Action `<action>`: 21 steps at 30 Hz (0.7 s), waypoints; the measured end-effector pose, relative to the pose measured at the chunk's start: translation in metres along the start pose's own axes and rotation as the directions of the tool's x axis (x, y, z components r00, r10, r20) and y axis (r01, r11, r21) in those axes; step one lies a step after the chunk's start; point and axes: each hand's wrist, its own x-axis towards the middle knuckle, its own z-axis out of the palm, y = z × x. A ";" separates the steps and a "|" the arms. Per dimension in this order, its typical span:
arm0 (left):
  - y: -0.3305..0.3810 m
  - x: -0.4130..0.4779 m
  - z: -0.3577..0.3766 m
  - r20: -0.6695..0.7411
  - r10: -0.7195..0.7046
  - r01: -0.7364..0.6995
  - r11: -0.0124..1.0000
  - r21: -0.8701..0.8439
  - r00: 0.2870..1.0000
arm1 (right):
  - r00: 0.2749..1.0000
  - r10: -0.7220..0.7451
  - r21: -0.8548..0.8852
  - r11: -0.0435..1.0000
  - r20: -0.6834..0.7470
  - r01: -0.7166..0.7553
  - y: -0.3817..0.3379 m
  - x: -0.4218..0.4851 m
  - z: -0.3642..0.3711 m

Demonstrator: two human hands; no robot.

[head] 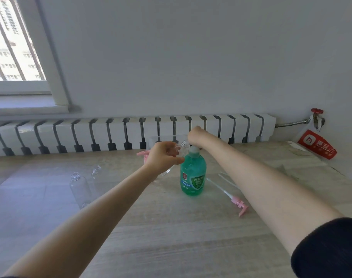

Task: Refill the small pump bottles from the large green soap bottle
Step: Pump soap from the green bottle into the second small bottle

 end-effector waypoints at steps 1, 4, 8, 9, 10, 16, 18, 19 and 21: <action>-0.001 0.000 0.000 0.005 -0.002 0.002 1.000 0.004 1.000 | 1.000 0.003 0.002 1.000 -0.003 -0.003 0.001 0.001 0.001; -0.001 0.000 0.000 0.011 0.001 -0.001 1.000 0.011 1.000 | 1.000 0.023 0.055 0.998 0.002 -0.023 0.004 0.003 0.005; -0.001 -0.002 0.001 0.005 0.006 -0.006 1.000 0.023 1.000 | 0.999 0.050 0.117 0.992 -0.001 -0.049 0.006 0.004 0.007; -0.001 -0.002 0.001 0.003 0.006 -0.006 1.000 0.023 1.000 | 0.999 0.050 0.120 0.992 -0.005 -0.049 0.006 0.004 0.007; -0.001 -0.002 0.002 0.001 0.002 -0.002 1.000 0.021 1.000 | 0.999 0.049 0.125 0.991 -0.006 -0.048 0.006 0.005 0.007; 0.001 -0.003 0.003 -0.003 0.000 0.000 1.000 0.005 1.000 | 0.999 0.051 0.162 0.986 -0.012 -0.049 0.006 0.003 0.006; 0.001 -0.003 0.003 -0.010 0.006 -0.006 1.000 0.001 1.000 | 0.998 0.055 0.189 0.981 -0.012 -0.051 0.005 0.003 0.003; 0.002 -0.003 0.003 -0.011 0.010 -0.010 1.000 -0.006 1.000 | 0.998 0.061 0.207 0.977 -0.012 -0.057 0.004 0.003 0.000; 0.005 -0.001 0.002 -0.008 0.015 -0.015 1.000 -0.012 1.000 | 0.997 0.067 0.240 0.969 -0.028 -0.058 0.001 0.003 -0.007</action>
